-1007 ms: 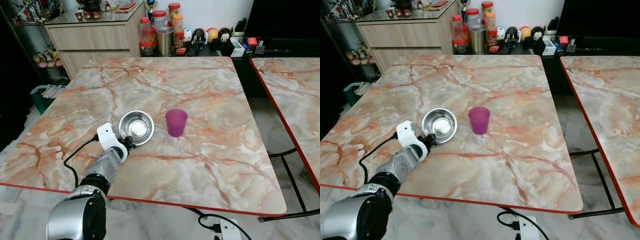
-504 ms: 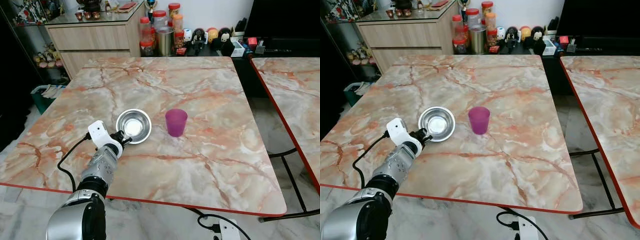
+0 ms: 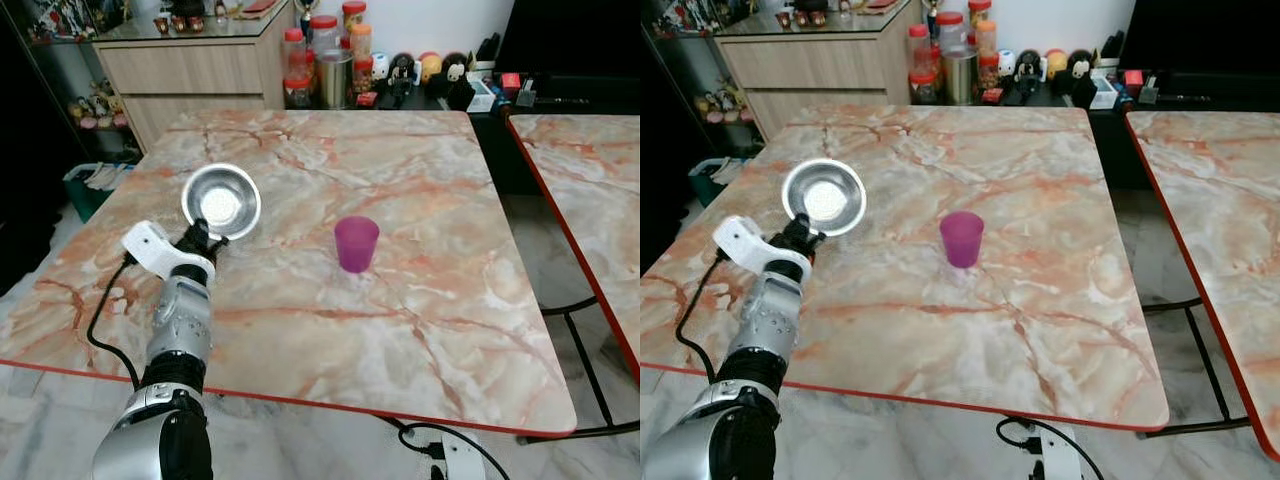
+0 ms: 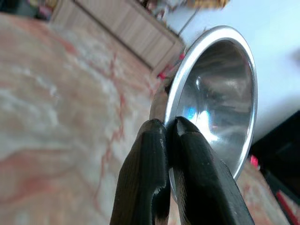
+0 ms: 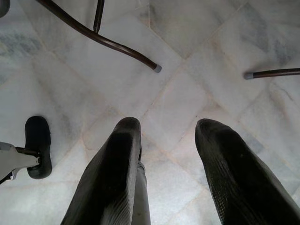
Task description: Setting the table
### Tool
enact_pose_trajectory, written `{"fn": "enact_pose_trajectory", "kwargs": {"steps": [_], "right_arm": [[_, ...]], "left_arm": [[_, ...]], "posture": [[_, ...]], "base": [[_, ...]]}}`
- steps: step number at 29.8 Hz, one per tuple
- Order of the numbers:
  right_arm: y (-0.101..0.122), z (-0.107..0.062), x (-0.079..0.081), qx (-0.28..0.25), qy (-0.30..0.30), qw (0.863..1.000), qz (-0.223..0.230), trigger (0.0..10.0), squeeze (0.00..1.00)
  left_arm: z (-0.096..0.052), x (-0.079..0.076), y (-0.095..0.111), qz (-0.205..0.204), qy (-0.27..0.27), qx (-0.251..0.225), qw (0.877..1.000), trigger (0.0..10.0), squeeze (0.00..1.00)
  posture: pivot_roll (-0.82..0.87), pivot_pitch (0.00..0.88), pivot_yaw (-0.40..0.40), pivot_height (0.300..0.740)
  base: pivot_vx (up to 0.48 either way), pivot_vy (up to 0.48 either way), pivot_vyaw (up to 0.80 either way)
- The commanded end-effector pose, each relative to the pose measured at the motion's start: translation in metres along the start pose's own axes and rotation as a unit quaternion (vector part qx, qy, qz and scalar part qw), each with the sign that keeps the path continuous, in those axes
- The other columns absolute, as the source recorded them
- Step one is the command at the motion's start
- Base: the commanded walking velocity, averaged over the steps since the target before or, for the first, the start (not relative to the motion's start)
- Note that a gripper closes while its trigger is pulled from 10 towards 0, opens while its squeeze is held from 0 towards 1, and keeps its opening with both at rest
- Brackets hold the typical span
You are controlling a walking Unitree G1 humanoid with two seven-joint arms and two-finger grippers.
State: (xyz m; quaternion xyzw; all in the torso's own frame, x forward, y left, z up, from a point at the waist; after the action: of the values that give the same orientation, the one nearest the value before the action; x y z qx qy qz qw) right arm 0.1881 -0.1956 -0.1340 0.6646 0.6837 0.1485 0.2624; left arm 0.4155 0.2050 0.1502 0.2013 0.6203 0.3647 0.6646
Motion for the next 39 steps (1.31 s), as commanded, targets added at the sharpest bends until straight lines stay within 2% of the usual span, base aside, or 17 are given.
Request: {"fn": "enact_pose_trajectory", "kwargs": {"steps": [1,31,39], "right_arm": [[0.002,0.000,0.001,-0.001,0.002,1.000,0.001,10.0,0.00],[-0.003,0.000,0.000,0.008,-0.003,1.000,0.014,10.0,0.00],[-0.002,0.000,-0.001,0.008,-0.002,1.000,0.012,10.0,0.00]], "left_arm": [[-0.001,0.000,0.011,-0.007,-0.002,-0.029,1.000,10.0,0.00],[0.005,-0.010,0.030,0.003,-0.008,-0.065,0.998,10.0,0.00],[0.009,-0.029,0.046,0.010,-0.041,-0.091,0.995,10.0,0.00]], "posture": [[0.04,0.000,0.028,0.740],[0.03,0.000,0.031,0.740],[0.03,0.000,0.030,0.740]], "base": [[0.000,0.000,0.00],[0.000,-0.465,0.00],[0.000,-0.465,0.00]]}}
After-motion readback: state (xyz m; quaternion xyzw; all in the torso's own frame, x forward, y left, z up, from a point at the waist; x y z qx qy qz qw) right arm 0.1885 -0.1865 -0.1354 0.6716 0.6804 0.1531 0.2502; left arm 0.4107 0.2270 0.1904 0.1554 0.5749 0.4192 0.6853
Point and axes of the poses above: a point about 5 cm out from each wrist's last joint towards the gripper, its own z axis pointing out of the wrist towards the gripper, its own y axis along the axis of the wrist's last joint, x = y × z, the point moved 5 cm from there along z, pointing out of the wrist towards the gripper, and after that the axes turned 1 degree about -z, right-handed, at the moved point
